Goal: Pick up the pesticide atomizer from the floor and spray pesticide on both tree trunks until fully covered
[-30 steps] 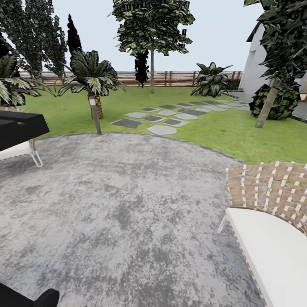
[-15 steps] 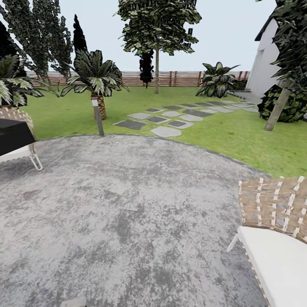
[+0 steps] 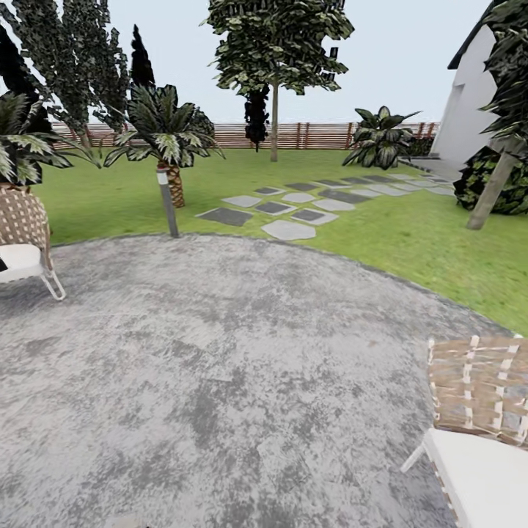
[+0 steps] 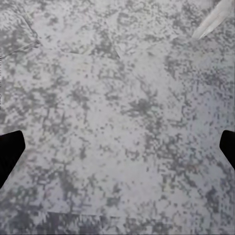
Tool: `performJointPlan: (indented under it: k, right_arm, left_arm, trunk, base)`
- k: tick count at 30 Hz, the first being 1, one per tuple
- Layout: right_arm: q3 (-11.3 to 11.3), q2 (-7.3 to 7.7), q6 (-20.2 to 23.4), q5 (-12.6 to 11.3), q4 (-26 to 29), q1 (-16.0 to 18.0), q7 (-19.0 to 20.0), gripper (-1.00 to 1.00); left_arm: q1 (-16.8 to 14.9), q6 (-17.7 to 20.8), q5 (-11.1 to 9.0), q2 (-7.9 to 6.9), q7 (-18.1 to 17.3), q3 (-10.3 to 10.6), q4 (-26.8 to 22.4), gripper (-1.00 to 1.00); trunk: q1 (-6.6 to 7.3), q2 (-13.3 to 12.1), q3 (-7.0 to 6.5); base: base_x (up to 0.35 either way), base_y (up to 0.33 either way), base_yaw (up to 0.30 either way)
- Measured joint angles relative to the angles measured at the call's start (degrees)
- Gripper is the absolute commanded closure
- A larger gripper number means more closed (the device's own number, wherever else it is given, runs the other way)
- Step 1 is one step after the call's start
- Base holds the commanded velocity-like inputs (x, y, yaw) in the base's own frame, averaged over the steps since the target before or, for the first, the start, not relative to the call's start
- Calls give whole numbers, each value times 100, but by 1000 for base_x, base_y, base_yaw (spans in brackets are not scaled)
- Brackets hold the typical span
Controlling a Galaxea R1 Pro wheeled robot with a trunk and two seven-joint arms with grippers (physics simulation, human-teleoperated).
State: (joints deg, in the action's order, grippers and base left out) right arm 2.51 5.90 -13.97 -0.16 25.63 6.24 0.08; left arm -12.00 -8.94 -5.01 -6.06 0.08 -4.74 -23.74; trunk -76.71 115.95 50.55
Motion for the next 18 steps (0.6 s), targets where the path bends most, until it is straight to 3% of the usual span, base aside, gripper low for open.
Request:
performJointPlan:
  k: [18]
  right_arm:
    - [-1,0,0,0,1,1,0,-100]
  left_arm:
    - [1,-3,-8,0,0,-1,-5,-100]
  trunk:
    - [0,0,0]
  base:
    - [340,-30,271]
